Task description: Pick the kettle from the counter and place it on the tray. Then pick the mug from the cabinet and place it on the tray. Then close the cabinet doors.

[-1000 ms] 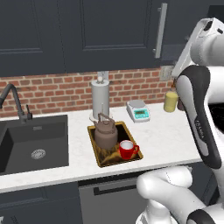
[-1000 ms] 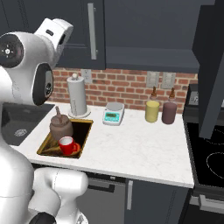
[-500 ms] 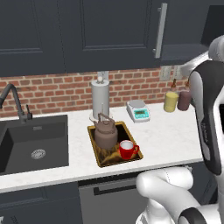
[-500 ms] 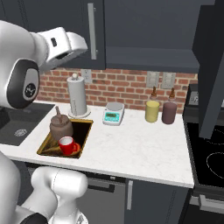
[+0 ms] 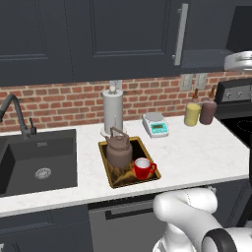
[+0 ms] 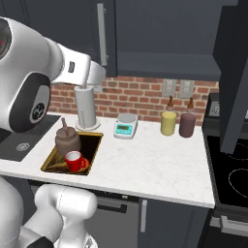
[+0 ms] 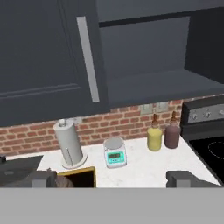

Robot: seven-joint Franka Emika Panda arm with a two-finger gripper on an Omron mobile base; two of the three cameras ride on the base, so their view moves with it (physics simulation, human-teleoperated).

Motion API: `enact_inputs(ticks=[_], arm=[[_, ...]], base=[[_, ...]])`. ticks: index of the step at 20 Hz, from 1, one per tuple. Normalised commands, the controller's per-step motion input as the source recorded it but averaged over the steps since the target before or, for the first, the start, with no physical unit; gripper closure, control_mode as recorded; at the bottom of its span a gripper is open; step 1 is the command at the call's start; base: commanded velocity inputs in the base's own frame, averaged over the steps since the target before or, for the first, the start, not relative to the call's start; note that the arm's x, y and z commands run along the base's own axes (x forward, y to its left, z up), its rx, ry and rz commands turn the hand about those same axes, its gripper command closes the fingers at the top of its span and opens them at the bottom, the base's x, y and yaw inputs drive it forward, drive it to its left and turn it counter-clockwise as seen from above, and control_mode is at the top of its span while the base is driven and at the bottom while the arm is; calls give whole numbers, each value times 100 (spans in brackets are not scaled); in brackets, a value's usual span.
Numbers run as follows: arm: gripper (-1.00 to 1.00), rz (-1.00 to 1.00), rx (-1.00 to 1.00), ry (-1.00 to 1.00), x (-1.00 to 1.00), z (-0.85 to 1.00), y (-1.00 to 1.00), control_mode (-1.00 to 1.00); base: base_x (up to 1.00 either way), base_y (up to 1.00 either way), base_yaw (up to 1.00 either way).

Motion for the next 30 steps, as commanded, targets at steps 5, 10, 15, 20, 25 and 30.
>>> enact_inputs(ticks=[5, 10, 15, 20, 25, 30], arm=[[-100, -4, 49, -7, -24, -2, -21, -100], [-100, -2, 38, 0, -14, -2, -21, -100], [-100, -3, 31, -2, -16, -1, -26, -100], [-100, -5, 26, -6, -23, 0, -25, -100], [-100, -8, 29, -3, -28, -2, -31, -100], [-100, -7, 31, -7, -21, -1, -31, -100]], base=[[0, 0, 0], [0, 0, 0], [0, 0, 0], [0, 0, 0], [0, 0, 0], [0, 0, 0]])
